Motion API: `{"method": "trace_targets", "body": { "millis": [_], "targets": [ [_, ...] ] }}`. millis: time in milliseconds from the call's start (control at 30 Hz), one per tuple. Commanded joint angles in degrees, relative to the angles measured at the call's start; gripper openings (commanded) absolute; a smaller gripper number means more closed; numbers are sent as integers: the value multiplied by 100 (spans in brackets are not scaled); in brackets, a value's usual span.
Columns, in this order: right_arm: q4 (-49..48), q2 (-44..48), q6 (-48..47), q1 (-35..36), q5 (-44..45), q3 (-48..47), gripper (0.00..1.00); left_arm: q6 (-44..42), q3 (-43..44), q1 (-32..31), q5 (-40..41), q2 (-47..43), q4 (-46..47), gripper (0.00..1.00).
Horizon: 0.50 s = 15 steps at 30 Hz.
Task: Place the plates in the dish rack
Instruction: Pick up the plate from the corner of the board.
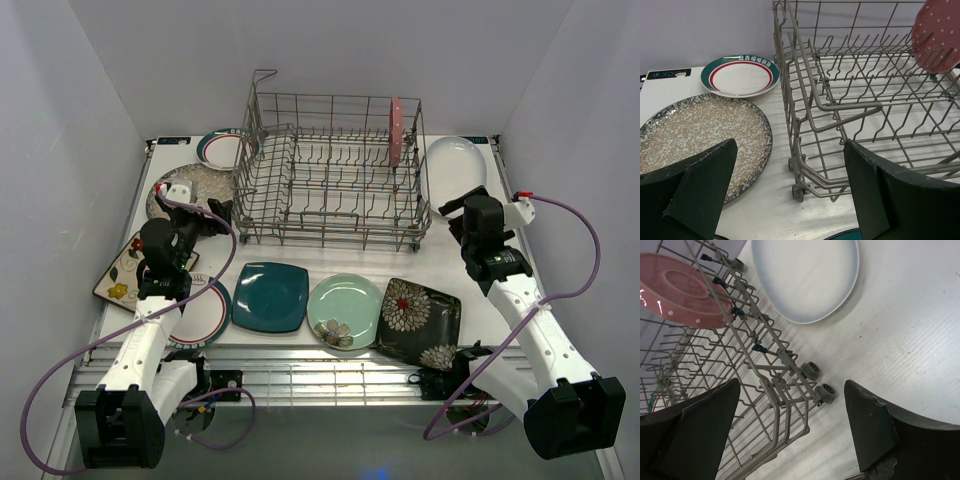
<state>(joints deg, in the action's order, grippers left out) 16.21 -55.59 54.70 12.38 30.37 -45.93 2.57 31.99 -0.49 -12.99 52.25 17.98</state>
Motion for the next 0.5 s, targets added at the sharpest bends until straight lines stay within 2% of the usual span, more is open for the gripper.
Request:
{"method": "trace_targets", "body": {
  "millis": [0,200,467],
  "targets": [
    [269,-22,507,-17,259,6,90,24,194,32,-177,-48,-57,98],
    [541,-48,560,-16,514,84,90,51,238,32,-379,-4,-75,98],
    [831,-180,507,-17,66,-65,90,68,370,32,-414,40,-224,98]
  ]
}}
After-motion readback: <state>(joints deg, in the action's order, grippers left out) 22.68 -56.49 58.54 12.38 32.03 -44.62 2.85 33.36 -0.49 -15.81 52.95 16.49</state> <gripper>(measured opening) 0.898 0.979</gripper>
